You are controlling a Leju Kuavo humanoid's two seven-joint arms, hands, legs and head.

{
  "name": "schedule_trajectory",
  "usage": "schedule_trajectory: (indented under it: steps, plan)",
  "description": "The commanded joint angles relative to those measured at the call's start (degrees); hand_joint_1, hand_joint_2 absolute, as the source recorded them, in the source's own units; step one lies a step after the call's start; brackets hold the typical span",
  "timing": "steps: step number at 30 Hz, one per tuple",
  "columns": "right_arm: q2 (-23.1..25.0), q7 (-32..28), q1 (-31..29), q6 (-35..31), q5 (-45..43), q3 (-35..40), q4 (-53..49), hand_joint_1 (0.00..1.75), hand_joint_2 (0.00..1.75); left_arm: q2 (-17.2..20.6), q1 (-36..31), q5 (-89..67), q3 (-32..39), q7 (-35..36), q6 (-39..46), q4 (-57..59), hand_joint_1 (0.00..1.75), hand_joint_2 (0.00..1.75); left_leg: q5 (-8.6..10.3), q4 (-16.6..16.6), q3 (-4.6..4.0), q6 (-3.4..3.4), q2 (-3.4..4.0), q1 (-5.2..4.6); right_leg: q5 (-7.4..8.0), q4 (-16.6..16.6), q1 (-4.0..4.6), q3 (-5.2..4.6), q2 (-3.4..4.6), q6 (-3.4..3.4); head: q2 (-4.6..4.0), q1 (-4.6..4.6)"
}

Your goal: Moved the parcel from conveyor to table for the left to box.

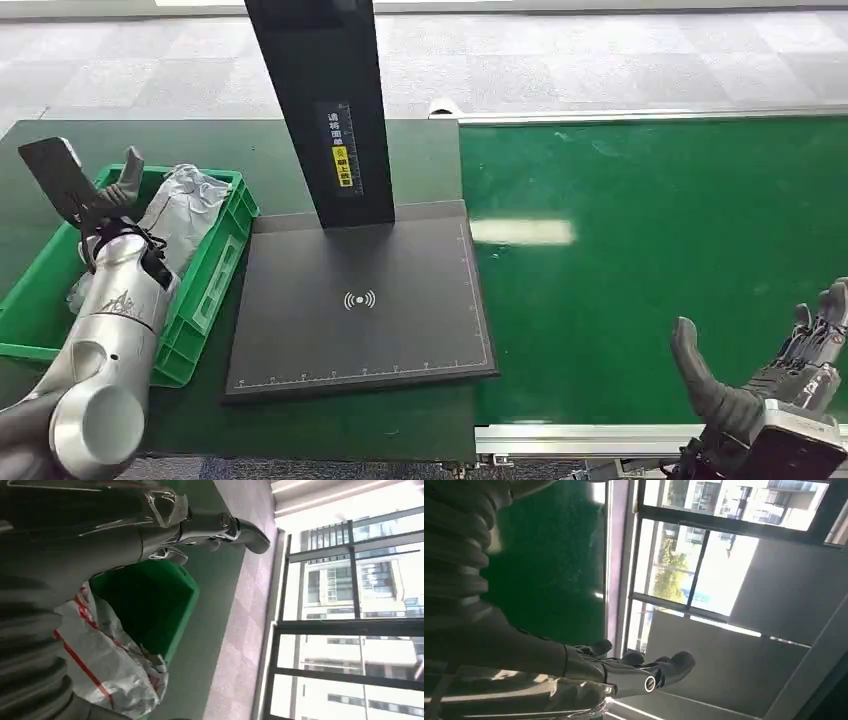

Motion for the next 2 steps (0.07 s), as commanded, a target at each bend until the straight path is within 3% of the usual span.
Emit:
schedule_trajectory:
  steps: [1,2]
  plan:
    - [-1.16,1.81,-0.22,3.2,-1.71,1.5,5.8,0.0,1.75,-8.01,9.85,13.6,-5.62,-1.26,-13.53,-25.31,0.0,0.0,0.07,-0.04,-0.04,0.09,-0.2,0.04,0.03,-0.13,0.07,0.09,-0.33,-0.02,0.0,0.0]
    - [-0.98,2.94,-0.76,4.85,-1.48,3.05,8.03,0.0,1.75,-9.2,18.03,14.4,-12.81,-1.63,-13.36,-37.4,0.0,1.75,0.08,-0.13,0.06,0.09,-0.22,0.0,0.03,-0.2,0.03,0.18,-0.31,-0.01,0.0,0.02]
